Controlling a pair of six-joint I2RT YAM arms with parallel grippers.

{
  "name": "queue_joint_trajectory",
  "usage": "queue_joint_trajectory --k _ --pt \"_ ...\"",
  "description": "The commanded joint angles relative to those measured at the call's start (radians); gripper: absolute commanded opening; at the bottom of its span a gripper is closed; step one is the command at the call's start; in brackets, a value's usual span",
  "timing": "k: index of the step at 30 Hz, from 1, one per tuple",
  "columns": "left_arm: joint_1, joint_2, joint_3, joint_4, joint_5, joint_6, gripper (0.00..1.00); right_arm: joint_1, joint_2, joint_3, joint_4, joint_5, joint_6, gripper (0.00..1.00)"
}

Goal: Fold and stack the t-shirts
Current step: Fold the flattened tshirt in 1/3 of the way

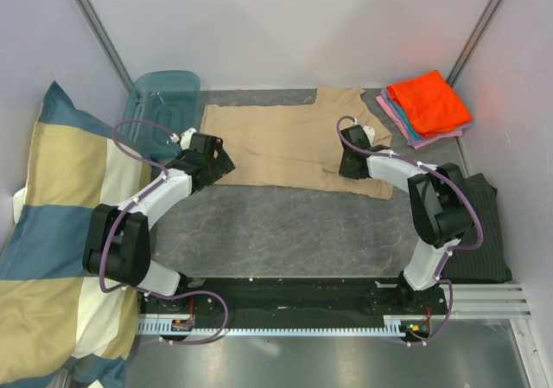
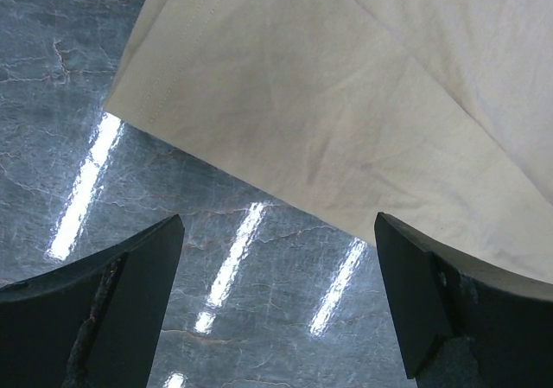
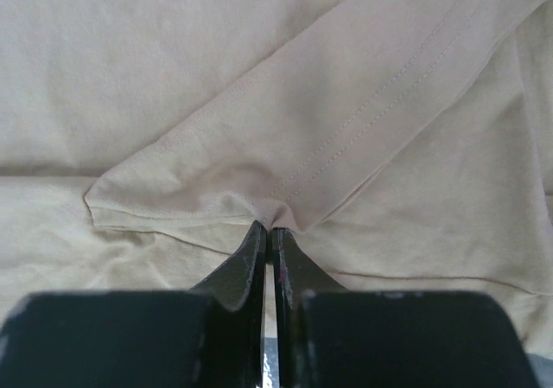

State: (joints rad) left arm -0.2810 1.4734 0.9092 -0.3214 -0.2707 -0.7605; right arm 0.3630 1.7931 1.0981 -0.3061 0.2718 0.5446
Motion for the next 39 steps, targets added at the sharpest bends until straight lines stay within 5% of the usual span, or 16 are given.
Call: queue_joint_trajectory --k 1,39 --pt "0.005 0.008 0.023 -0.005 -0.024 0.0 1.0 0.002 0.011 0.051 0.021 0.018 -0.008 0.03" --pt "0.005 0.019 0.011 -0.033 -0.024 -0.007 1.0 0.002 0.305 0.488 -0.079 -0.009 -0.187 0.03"
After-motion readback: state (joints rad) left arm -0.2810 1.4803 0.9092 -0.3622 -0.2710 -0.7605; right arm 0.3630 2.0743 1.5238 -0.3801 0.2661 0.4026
